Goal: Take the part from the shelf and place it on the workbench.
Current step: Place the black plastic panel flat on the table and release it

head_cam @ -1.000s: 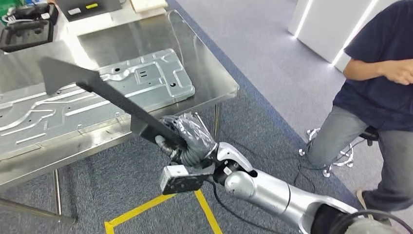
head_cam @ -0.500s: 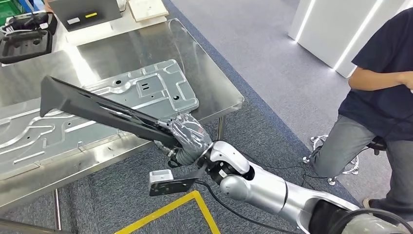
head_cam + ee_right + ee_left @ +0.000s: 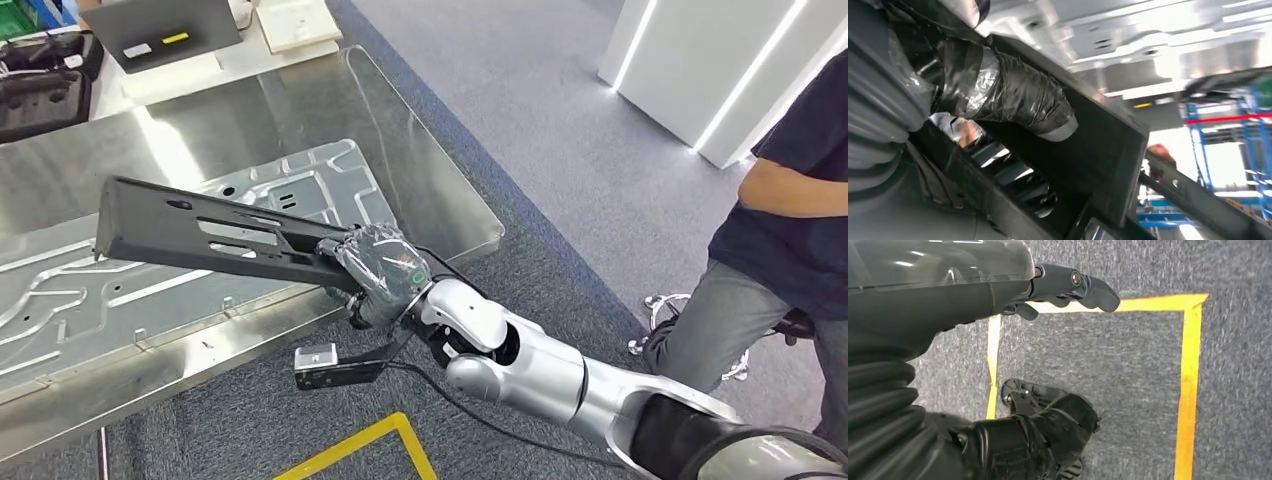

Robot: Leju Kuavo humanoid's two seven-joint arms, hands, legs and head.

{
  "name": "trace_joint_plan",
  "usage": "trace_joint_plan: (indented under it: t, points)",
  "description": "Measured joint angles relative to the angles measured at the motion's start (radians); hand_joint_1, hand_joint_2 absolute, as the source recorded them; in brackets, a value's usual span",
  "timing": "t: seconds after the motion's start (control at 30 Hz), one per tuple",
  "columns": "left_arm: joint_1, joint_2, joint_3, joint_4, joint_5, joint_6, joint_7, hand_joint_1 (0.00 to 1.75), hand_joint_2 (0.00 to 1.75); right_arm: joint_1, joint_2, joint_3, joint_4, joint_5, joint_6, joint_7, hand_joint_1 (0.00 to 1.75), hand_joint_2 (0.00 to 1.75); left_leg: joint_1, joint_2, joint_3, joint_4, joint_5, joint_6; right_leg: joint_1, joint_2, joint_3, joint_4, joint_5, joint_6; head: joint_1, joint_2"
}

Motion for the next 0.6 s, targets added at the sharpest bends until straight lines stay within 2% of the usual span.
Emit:
trace_joint_plan:
  t: [0.03,0.07,0.13,0.17,0.2,0.23,0.3,0.33,0.37,0.43,0.5,0.53,0.6]
  points:
    - [-0.001,0.000,0.000,0.000,0.000,0.000,0.001,0.00,1.75,-0.011,-0.001,0.002,0.003,0.020,0.013,0.011,1.75,1.75,0.002,0.003,-0.022,0.038,-0.010,-0.004,0.000,0.000,0.008,-0.001,-0.005,-0.005,0.000,0.000]
    - [-0.002,-0.001,0.000,0.000,0.000,0.000,0.001,0.00,1.75,-0.024,-0.001,0.004,0.006,0.038,0.026,0.023,1.75,1.75,0.003,0.005,-0.058,0.096,-0.027,-0.009,0.001,0.000,0.014,-0.003,-0.011,-0.009,-0.001,0.000]
    - [-0.003,-0.002,-0.002,0.000,0.000,-0.001,0.003,0.00,1.75,-0.050,-0.001,0.013,0.013,0.070,0.061,0.043,1.75,1.75,0.005,0.009,-0.147,0.212,-0.064,-0.015,0.006,0.001,0.029,-0.003,-0.027,-0.013,-0.001,0.000]
    - [-0.003,-0.002,-0.003,0.000,0.001,-0.002,0.004,0.00,1.75,-0.060,-0.001,0.018,0.017,0.082,0.079,0.053,1.75,1.75,0.005,0.009,-0.180,0.241,-0.069,-0.014,0.009,0.001,0.039,-0.003,-0.036,-0.014,-0.001,0.000]
    - [-0.002,-0.002,-0.003,0.000,0.002,-0.003,0.004,0.00,1.75,-0.069,-0.001,0.023,0.021,0.092,0.098,0.062,1.75,1.75,0.004,0.010,-0.197,0.234,-0.052,-0.009,0.013,0.001,0.052,-0.004,-0.046,-0.014,-0.001,0.000]
    - [0.000,-0.002,-0.004,0.000,0.003,-0.004,0.005,0.00,1.75,-0.079,-0.001,0.028,0.026,0.100,0.114,0.070,1.75,1.75,0.002,0.010,-0.196,0.192,-0.015,-0.001,0.017,0.002,0.067,-0.004,-0.056,-0.014,-0.001,0.000]
    - [0.002,-0.001,-0.005,0.000,0.004,-0.005,0.005,0.00,1.75,-0.105,-0.001,0.035,0.038,0.110,0.138,0.082,1.75,1.75,-0.006,0.009,-0.177,0.073,0.085,0.022,0.023,0.003,0.095,-0.007,-0.076,-0.013,0.000,0.000]
    - [0.002,0.000,-0.005,0.000,0.005,-0.005,0.005,0.00,1.75,-0.119,-0.002,0.039,0.045,0.114,0.149,0.087,1.75,1.75,-0.012,0.009,-0.168,0.029,0.118,0.032,0.023,0.003,0.104,-0.011,-0.082,-0.011,0.001,0.000]
    - [0.002,0.000,-0.006,0.000,0.005,-0.005,0.005,0.00,1.75,-0.131,-0.002,0.043,0.051,0.118,0.160,0.092,1.75,1.75,-0.017,0.009,-0.160,0.004,0.135,0.038,0.020,0.004,0.110,-0.015,-0.087,-0.008,0.001,0.000]
    - [0.001,0.000,-0.010,0.000,0.004,-0.005,0.006,0.00,1.75,-0.152,-0.003,0.053,0.063,0.126,0.181,0.100,1.75,1.75,-0.027,0.009,-0.145,-0.015,0.134,0.043,0.014,0.006,0.119,-0.027,-0.093,0.004,-0.001,0.000]
    - [-0.001,0.000,-0.013,0.000,0.002,-0.004,0.005,0.00,1.75,-0.174,-0.004,0.063,0.075,0.133,0.198,0.105,1.75,1.75,-0.024,0.010,-0.119,-0.044,0.134,0.045,0.013,0.005,0.124,-0.025,-0.106,0.012,-0.002,0.000]
    - [-0.003,0.000,-0.014,0.000,0.000,-0.005,0.005,0.00,1.75,-0.191,-0.004,0.069,0.084,0.135,0.207,0.105,1.75,1.75,-0.020,0.012,-0.105,-0.058,0.133,0.047,0.014,0.005,0.111,0.003,-0.119,0.015,-0.001,0.000]
    - [-0.009,0.000,-0.016,0.000,-0.003,-0.006,0.004,0.00,1.75,-0.229,-0.006,0.081,0.109,0.138,0.233,0.099,1.75,1.75,-0.017,0.012,-0.085,-0.071,0.124,0.052,0.014,0.005,0.038,0.122,-0.153,0.017,0.001,0.000]
